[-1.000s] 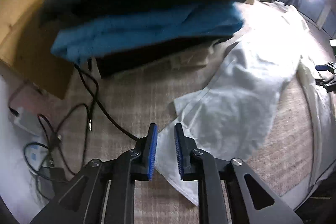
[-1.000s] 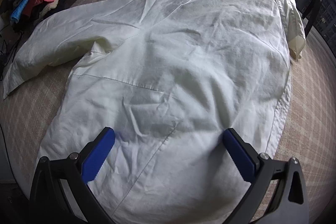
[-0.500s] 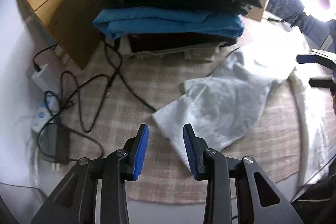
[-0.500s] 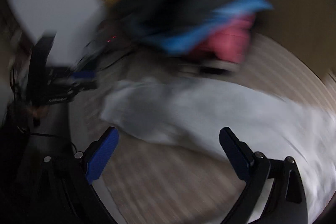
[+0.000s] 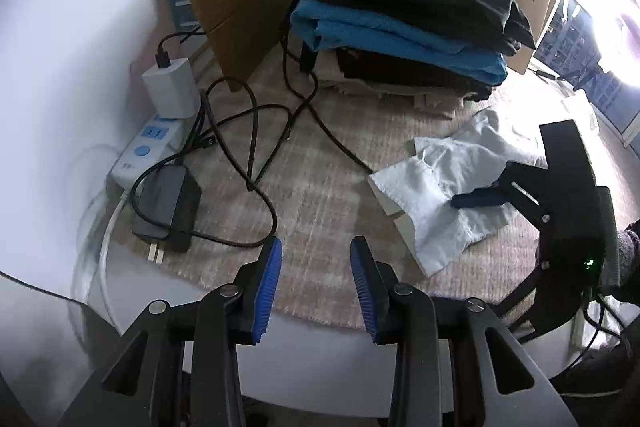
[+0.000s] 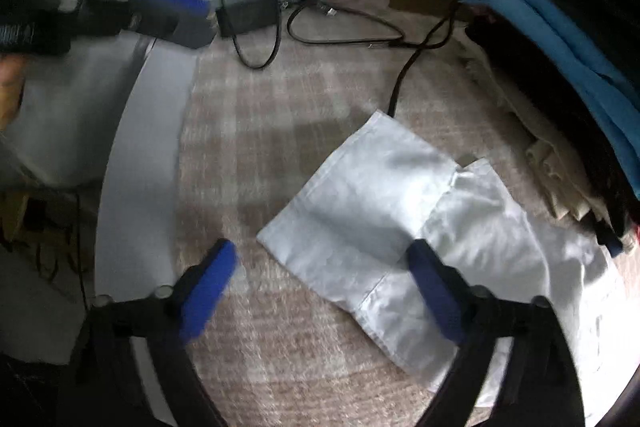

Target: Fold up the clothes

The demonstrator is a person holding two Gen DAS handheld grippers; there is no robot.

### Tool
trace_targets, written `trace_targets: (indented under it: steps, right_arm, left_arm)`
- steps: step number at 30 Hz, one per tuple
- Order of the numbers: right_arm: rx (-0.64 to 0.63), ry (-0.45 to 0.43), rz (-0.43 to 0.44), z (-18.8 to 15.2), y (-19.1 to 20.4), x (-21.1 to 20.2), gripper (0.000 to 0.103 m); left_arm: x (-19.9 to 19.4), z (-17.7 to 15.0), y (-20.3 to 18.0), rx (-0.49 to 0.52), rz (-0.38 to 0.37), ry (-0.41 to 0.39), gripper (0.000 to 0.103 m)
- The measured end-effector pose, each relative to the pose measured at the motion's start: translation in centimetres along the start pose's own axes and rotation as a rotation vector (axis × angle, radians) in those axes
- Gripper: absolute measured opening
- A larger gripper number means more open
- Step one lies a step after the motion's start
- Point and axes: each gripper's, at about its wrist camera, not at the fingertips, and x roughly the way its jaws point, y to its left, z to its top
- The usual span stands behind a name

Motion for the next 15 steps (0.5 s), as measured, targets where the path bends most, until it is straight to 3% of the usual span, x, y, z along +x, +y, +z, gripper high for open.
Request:
trace_targets:
  steps: [1, 3, 5, 8, 11, 15]
  right_arm:
    - [0.023, -0.006, -0.015, 0.1, -0.4, -0.2, 0.060]
    - [0.120, -0.006, 0.006, 0.3, -2.5, -1.0, 0.025]
    - [0.243, -0.026, 0.091, -0.1, -5.1, -1.9, 0.011]
    - [0.430, -0.073, 0.203, -1.4, -9.0, -3.7, 0.011]
    - [0.561, -0.178, 0.270, -3.0, -11.7, -6.8, 0.011]
    - [0.659, -0.247, 0.226, -4.8, -13.7, -10.6, 0.011]
  left_arm:
    - [0.0, -0.1, -0.1, 0.005, -0.007, -0.001, 0.034]
    - [-0.1, -0.2, -0.4, 0.015, -0.028, -0.005, 0.035]
    - [0.0, -0.2, -0.8, 0.028, -0.053, -0.009, 0.036]
    - [0.8, 0.5, -1.9, 0.067, -0.084, 0.003, 0.037]
    - [1.9, 1.7, -3.5, 0.116, -0.146, 0.007, 0.037]
    - [4.6, 3.9, -6.1, 0.166, -0.243, 0.038, 0.045]
